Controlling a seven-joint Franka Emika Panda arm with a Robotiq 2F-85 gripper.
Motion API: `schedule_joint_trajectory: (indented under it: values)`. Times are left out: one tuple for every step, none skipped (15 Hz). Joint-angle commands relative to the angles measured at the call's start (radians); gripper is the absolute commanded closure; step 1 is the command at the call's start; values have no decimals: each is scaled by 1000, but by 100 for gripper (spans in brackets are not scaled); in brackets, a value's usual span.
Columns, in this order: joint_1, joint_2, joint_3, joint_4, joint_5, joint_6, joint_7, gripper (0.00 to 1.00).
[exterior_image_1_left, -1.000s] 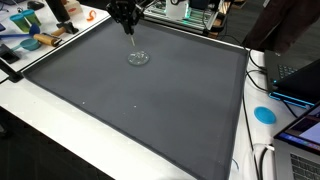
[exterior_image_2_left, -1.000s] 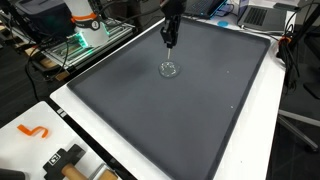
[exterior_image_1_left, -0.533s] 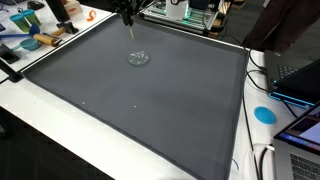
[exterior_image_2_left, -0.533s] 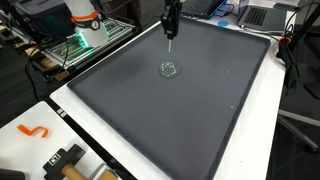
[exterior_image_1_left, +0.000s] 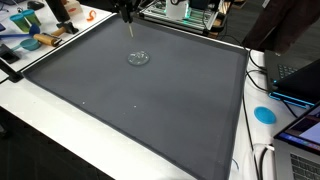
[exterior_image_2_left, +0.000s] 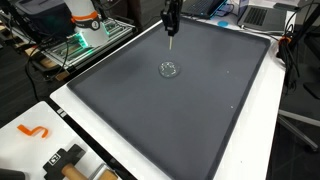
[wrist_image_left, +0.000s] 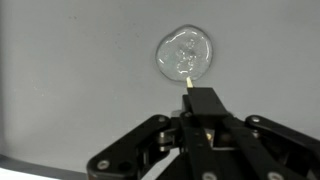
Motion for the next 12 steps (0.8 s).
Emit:
schedule_joint_trajectory:
  values:
    - [2, 0, -2, 2, 0, -3, 0, 87]
    - [2, 0, -2, 2, 0, -3, 0, 87]
    - [2, 0, -2, 2, 0, -3, 1, 87]
    - [2, 0, -2, 2, 0, -3, 1, 87]
    - [2, 0, -2, 2, 0, -3, 1, 97]
    - [6, 3, 2, 17, -12, -21, 3, 97]
    - [11, 12, 6, 36, -24, -48, 17, 97]
    - [16, 22, 10, 54, -22, -64, 12, 97]
    - [21, 33, 15, 75, -30, -91, 17, 97]
    - [26, 45, 20, 94, -29, -113, 13, 97]
    - [30, 57, 24, 113, -40, -136, 22, 97]
    - [35, 73, 27, 131, -47, -150, 25, 97]
